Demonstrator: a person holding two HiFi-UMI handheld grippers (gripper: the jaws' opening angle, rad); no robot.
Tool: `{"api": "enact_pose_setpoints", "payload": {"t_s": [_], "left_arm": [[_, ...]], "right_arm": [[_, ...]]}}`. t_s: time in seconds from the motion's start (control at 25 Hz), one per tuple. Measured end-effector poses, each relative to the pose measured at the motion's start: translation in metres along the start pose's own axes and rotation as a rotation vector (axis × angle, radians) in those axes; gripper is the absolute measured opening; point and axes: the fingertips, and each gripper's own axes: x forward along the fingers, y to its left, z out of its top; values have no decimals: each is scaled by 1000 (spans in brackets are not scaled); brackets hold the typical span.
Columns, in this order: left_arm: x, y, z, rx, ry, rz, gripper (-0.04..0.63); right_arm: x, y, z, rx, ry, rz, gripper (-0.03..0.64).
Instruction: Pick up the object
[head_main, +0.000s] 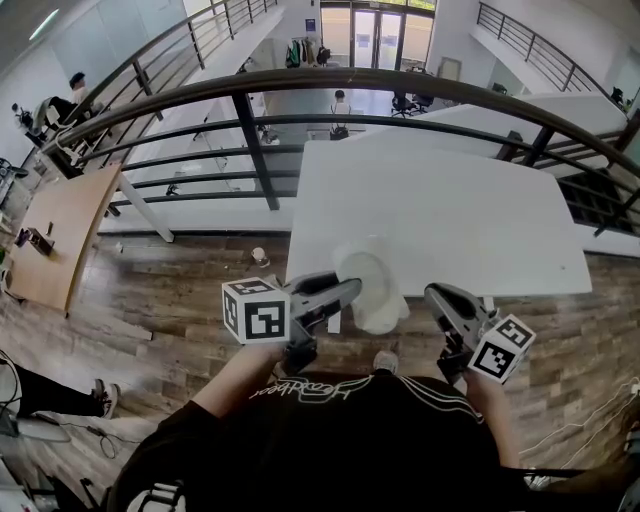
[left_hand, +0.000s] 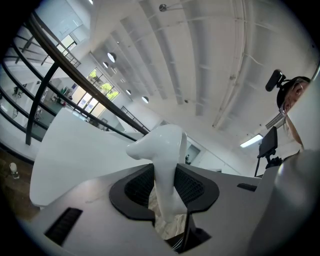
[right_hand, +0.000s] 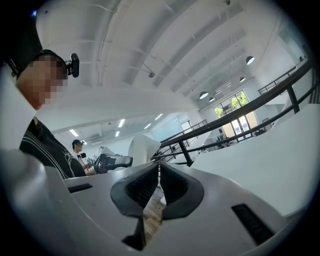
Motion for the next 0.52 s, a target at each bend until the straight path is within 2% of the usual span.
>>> {"api": "enact_pose_setpoints", "payload": {"t_s": [0.52], "left_arm": [[-1, -4, 3, -9, -6, -7, 127]], "right_arm": [[-1, 3, 4, -10, -4, -3, 20]]}}
